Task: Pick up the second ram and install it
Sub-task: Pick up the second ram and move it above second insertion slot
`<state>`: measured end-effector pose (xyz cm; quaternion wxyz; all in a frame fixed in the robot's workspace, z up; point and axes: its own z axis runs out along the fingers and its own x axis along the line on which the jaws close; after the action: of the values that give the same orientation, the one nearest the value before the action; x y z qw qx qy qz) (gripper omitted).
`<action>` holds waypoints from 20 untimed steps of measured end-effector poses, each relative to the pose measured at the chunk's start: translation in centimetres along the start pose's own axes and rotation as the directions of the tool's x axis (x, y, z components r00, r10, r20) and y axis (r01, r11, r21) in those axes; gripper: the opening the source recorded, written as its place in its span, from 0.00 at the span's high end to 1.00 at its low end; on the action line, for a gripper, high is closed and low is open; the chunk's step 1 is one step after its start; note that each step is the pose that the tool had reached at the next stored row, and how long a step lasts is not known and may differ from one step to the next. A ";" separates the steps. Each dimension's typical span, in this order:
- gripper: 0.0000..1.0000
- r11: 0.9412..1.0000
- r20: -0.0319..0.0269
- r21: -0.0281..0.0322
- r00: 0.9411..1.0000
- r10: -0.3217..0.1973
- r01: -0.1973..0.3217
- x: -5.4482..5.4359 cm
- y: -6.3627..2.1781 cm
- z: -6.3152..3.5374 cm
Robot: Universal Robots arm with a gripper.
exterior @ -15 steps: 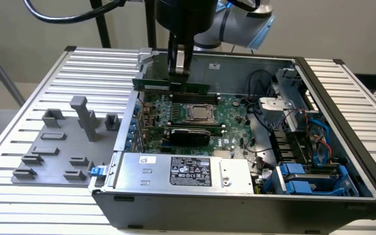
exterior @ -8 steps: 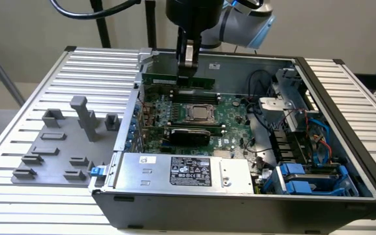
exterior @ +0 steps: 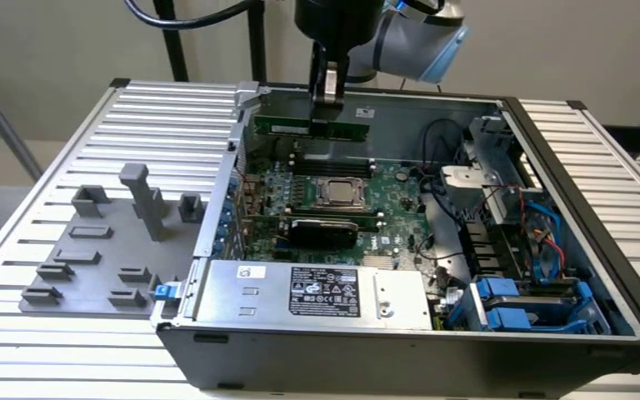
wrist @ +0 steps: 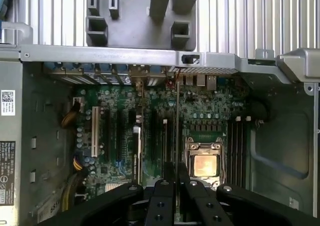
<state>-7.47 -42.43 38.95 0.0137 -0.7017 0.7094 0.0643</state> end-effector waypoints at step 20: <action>0.86 1.000 0.000 0.000 1.000 0.000 0.000 -2.5 -3.19 3.72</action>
<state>-4.51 -39.56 35.30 0.0136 -0.7017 0.7094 0.0642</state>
